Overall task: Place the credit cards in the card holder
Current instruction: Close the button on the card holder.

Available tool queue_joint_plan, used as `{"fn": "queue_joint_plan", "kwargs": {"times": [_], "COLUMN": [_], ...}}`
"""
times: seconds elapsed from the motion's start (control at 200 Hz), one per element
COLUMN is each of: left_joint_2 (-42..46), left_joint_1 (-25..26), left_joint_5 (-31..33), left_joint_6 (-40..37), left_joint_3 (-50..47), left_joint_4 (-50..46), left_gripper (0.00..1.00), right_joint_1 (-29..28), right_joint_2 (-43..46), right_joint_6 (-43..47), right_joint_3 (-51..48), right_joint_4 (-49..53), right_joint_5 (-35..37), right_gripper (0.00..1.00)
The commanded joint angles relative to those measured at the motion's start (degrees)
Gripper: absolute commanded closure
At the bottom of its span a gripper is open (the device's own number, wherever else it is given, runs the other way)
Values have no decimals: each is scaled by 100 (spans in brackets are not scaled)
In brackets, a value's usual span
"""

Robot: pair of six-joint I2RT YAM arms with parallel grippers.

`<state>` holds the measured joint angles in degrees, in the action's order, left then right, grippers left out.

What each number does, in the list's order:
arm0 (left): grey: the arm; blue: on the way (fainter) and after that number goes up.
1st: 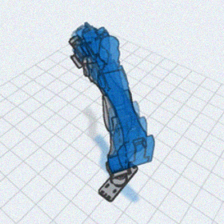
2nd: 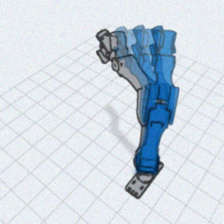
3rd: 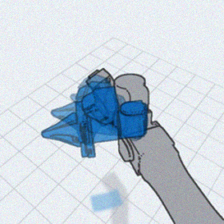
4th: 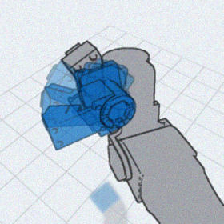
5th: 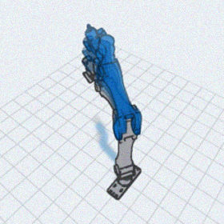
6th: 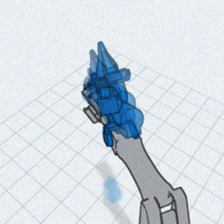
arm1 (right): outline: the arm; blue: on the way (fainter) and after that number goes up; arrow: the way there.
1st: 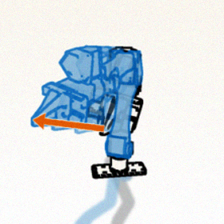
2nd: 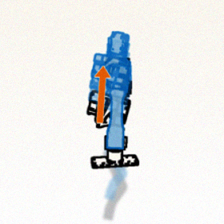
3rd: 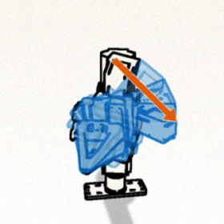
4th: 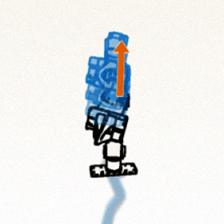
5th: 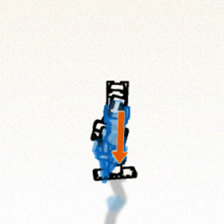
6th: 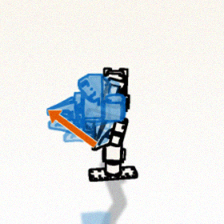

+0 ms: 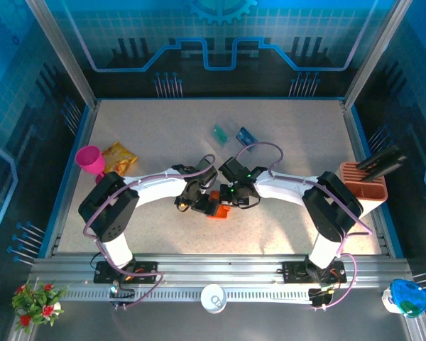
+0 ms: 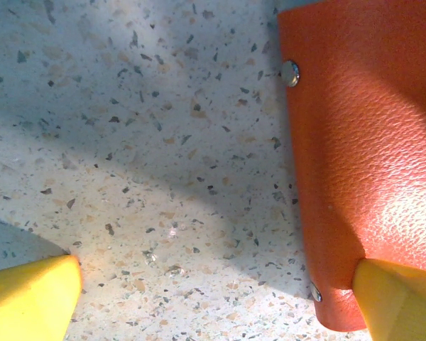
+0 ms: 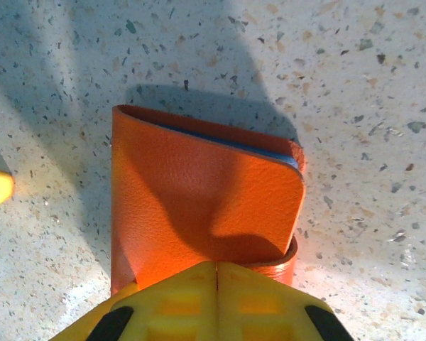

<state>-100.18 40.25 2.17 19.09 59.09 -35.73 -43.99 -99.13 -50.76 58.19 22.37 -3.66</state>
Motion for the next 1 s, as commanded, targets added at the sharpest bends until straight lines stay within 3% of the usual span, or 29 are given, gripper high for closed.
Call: {"fn": "queue_joint_plan", "kwargs": {"times": [0.0, 0.735, 0.996], "left_joint_2": [-419, -467, -546], "left_joint_1": [35, 31, 35], "left_joint_5": [82, 65, 44], "left_joint_6": [-150, -124, -90], "left_joint_3": [-214, -271, -293], "left_joint_4": [-230, -196, -156], "left_gripper": [1, 1, 1], "right_joint_1": [-117, -308, -240], "right_joint_2": [-141, 158, 289], "right_joint_6": [-35, -504, -249], "right_joint_3": [-141, -1433, -1041], "right_joint_4": [40, -277, -655], "right_joint_5": [-53, 338, 107], "right_gripper": [100, 100, 100]}}
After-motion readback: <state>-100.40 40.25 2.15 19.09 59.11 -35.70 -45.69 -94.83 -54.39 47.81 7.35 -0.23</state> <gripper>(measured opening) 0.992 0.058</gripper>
